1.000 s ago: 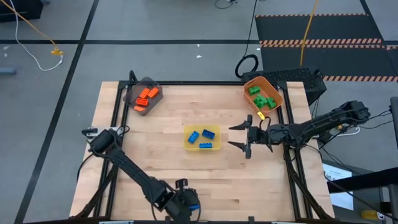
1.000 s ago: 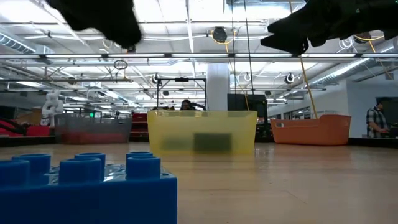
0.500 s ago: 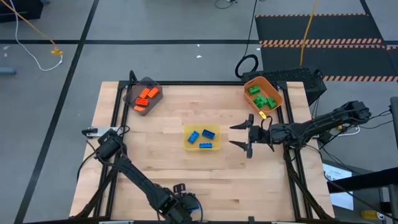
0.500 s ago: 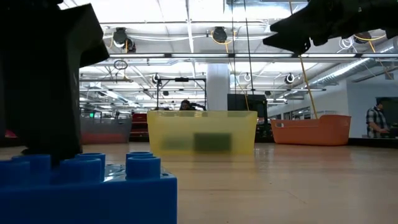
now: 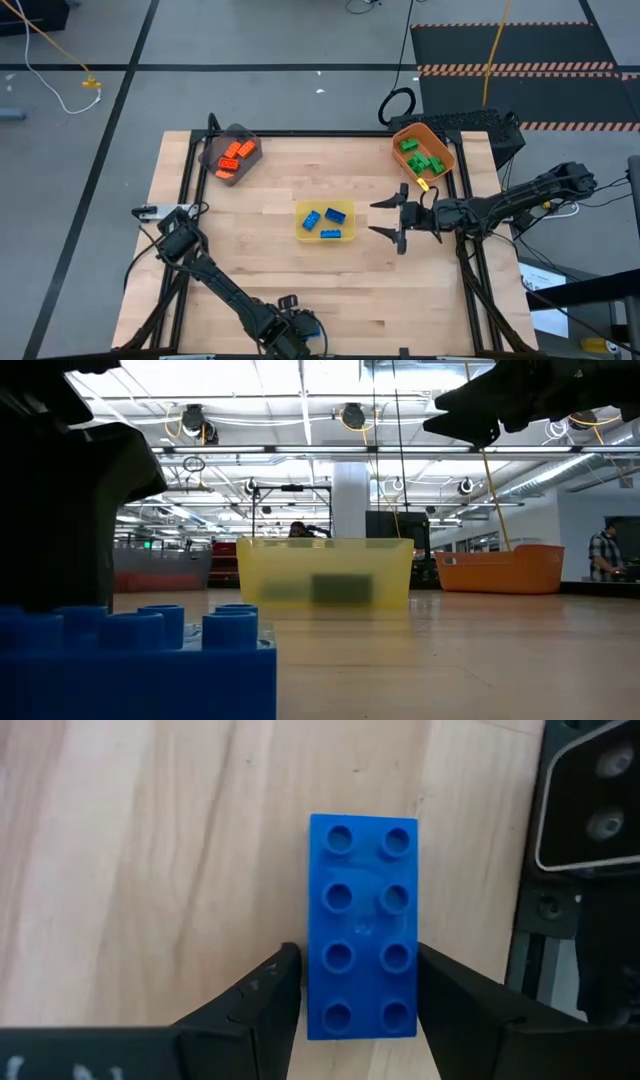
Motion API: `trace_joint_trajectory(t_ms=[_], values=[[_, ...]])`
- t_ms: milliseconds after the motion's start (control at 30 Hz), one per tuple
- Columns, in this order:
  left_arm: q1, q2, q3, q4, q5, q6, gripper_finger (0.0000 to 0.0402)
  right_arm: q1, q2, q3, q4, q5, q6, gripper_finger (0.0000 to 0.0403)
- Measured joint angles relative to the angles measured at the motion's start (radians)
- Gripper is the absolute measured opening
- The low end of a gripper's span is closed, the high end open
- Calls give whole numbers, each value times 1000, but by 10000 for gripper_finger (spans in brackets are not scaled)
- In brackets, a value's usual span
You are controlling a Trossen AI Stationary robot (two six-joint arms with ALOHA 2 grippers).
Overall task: Sort & place blocks by color
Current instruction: Put the blue game piece into the yellow bin
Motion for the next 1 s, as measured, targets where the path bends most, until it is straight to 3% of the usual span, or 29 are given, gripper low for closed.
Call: trace_joint_trajectory(t_ms=[233, 367, 667, 1000], values=[[25, -1, 1, -90, -33, -27, 181, 0, 0, 0, 0, 0, 0, 279], [43, -1, 0, -113, -43, -25, 142, 0, 0, 0, 0, 0, 0, 279], [93, -21, -5, -134, -53, 14, 142, 0, 0, 0, 0, 0, 0, 279], [167, -147, -8, -236, -173, 107, 142, 0, -26, -1, 9, -3, 9, 279]])
